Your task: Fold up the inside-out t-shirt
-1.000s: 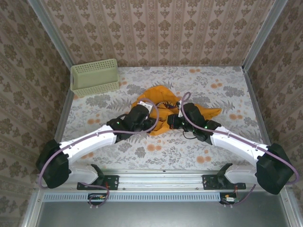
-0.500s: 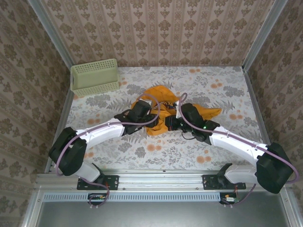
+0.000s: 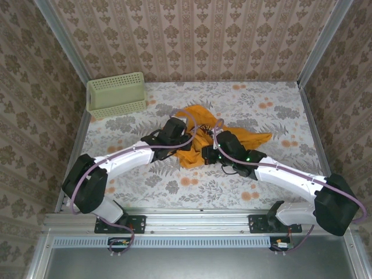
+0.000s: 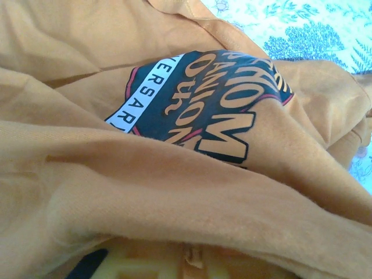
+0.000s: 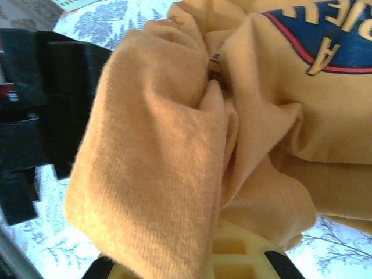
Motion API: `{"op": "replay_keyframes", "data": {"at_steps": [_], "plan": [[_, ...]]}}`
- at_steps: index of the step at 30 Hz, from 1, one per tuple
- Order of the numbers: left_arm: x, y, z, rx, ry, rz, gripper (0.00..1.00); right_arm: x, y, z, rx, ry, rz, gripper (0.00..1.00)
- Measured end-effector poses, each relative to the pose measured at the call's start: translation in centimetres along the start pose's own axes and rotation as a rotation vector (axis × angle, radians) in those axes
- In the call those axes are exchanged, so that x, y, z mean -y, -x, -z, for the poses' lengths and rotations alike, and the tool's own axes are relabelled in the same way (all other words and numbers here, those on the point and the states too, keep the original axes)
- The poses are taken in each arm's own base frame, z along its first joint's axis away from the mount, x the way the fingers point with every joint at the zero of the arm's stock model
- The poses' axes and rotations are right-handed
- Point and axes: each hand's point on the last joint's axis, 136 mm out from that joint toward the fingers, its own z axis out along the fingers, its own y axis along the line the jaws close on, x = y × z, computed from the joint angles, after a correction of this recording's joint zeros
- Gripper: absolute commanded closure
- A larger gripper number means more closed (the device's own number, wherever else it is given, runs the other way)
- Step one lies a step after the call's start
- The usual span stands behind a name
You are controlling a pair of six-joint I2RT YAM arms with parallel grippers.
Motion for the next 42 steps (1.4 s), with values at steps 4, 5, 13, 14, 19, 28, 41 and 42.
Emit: {"op": "replay_keyframes", "data": {"at_steps": [4,5,13,14,19,28,41,42], "plan": [[-0.1,0.0,0.2,-0.009,0.009,-0.017,1.0,1.4,0.0,0.1,0.005,-0.076,0.001,1.0],[-0.2,-0.3,0.3,-0.019,0.011,-0.024,1.0,1.9,0.1,0.1,0.004,-0.101,-0.001,1.0],[3.2,0.2,6.5,-0.041,-0.163,-0.055,1.0,6.2,3.0,-0.7,0.006,-0.255,-0.069,1.0],[4.1,0.7,7.7,-0.026,-0.208,-0.059,1.0,6.8,3.2,-1.1,0.003,-0.27,-0.075,1.0],[5.9,2.0,12.0,0.035,-0.356,-0.072,1.0,8.7,3.1,-2.3,-0.03,-0.332,-0.072,0.96],[3.1,1.0,8.5,-0.028,-0.337,-0.011,1.0,8.0,4.0,0.2,0.01,-0.304,-0.04,0.57],[3.5,1.9,7.9,-0.004,-0.366,-0.01,1.0,0.0,2.9,1.6,0.032,0.028,0.046,0.62],[3.5,1.9,7.9,-0.004,-0.367,-0.01,1.0,-0.3,2.6,1.0,0.015,0.037,0.051,0.63]]}}
